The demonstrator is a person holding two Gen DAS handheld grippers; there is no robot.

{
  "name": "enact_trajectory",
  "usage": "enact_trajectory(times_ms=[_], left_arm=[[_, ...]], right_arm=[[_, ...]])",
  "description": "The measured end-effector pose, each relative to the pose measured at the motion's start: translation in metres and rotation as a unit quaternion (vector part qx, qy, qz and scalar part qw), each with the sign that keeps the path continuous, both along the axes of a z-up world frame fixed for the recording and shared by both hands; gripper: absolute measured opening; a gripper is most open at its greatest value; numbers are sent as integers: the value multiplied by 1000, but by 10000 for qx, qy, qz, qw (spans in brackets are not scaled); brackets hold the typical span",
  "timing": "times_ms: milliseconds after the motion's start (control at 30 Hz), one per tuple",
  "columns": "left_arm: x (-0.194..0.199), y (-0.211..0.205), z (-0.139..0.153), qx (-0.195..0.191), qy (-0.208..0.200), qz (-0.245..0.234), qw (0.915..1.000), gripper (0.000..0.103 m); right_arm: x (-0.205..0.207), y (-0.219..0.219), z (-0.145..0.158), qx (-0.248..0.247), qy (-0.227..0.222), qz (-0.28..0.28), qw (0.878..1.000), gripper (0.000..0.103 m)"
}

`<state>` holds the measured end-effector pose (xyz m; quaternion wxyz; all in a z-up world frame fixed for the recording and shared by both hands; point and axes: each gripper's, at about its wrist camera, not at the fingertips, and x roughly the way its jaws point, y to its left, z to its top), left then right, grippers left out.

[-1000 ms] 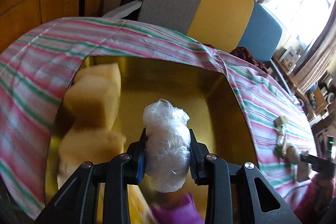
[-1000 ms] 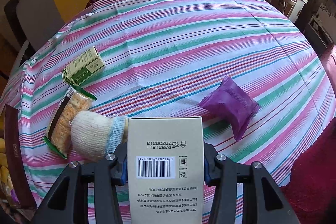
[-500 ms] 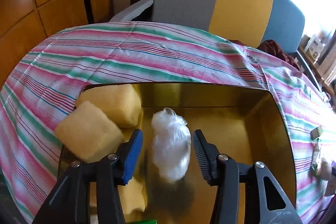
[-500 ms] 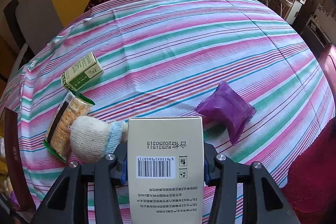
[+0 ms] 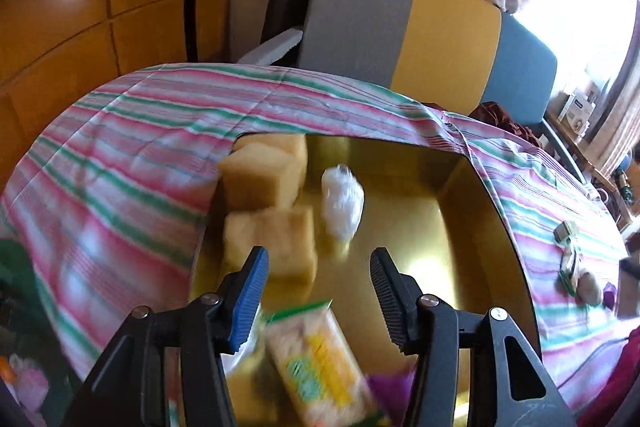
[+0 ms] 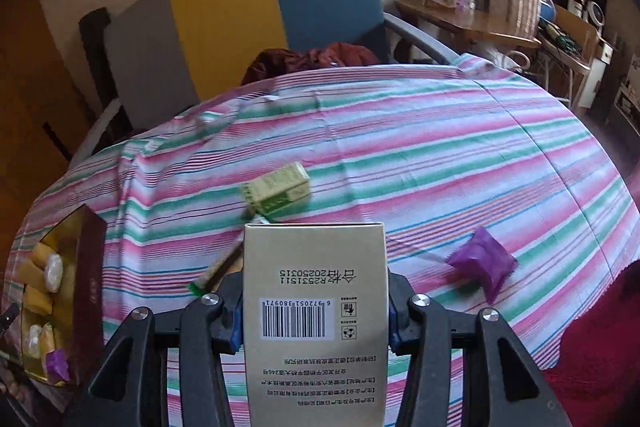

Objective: Organize objects
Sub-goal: 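Lower the white box into the gold tray and open the right gripper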

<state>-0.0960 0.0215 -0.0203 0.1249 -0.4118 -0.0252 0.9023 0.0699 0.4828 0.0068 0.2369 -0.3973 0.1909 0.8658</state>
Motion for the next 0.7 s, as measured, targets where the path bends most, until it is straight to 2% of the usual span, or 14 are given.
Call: enact_trajectory(times_ms=[200,300,433,567,633,700], left_arm=[[25,-23,-6,124,-75,188,9997,54],[33,-33,-12,133,-138,284,9994,54],[40,-43,-18,100,-210,326,9992,54],[42,-50,-17,127,-164,387,9990,54],[42,-53,-15,150,-106,443,9988,54],[42,-55,-15,132,-68,487,9987,54]], right_arm=[[-62,-86,16,-286,121,1264,9915,50],[-98,-142,17,-460,59,2004,9786,50],[-148,-218,2,-626,-249,2814,9572,50],[-189,-276,-27,-686,-711,3169,9433,50],[-207,-295,-43,-639,-926,3151,9424,50],[-222,-308,-58,-815,-1076,3133,9400,51]])
